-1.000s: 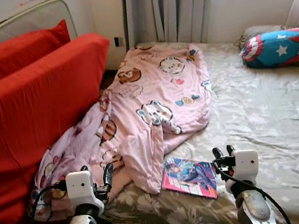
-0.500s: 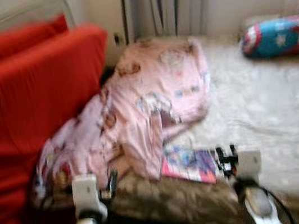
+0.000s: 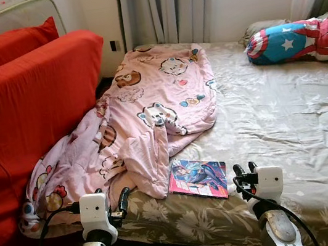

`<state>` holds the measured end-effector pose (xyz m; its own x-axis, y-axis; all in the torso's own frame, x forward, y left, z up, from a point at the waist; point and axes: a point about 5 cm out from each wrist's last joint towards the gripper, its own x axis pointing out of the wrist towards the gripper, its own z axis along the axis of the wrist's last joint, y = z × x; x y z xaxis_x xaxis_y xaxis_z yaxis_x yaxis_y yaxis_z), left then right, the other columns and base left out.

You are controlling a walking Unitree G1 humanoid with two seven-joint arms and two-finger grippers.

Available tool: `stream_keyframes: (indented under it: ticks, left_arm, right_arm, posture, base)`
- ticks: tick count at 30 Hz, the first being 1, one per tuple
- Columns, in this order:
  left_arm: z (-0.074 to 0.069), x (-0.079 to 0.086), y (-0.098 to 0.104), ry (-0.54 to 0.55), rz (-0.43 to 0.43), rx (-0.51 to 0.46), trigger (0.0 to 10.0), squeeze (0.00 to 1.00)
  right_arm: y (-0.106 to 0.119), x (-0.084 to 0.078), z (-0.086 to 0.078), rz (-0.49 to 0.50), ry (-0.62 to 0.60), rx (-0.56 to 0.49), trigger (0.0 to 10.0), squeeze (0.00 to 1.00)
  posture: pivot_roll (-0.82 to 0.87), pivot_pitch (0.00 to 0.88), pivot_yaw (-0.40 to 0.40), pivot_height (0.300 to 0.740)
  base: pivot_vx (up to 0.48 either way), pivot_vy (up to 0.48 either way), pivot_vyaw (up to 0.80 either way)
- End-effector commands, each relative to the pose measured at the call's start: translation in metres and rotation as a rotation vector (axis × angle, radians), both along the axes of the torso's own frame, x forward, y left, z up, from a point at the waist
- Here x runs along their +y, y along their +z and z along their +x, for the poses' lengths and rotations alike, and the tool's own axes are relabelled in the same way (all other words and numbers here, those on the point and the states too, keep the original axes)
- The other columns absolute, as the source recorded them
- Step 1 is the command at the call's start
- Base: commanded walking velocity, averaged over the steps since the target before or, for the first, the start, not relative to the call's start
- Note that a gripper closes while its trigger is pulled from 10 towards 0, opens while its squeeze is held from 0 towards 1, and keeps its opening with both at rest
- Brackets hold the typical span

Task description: Clean up the room

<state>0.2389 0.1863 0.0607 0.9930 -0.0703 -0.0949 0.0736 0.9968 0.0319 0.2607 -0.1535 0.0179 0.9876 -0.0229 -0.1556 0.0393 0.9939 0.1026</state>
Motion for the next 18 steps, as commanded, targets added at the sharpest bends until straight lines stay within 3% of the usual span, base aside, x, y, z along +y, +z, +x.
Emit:
stream_keyframes:
  ticks: [1,18]
  left_arm:
    - [0.0009,-0.0004,-0.0003,-0.003,-0.007,0.006,10.0,0.0]
    - [-0.0016,0.0021,-0.0038,0.002,-0.005,0.021,10.0,0.0]
  right_arm:
    - [-0.0003,0.0014,0.0023,-0.001,0.016,0.01,10.0,0.0]
    - [-0.0003,0.0062,0.0008,0.013,0.039,-0.006,10.0,0.0]
  posture:
    - [0.08,0.0,-0.073,0.636]
    - [0.08,0.0,-0.073,0.626]
  base:
    - [0.0,0.0,0.0]
    - [0.0,0.0,0.0]
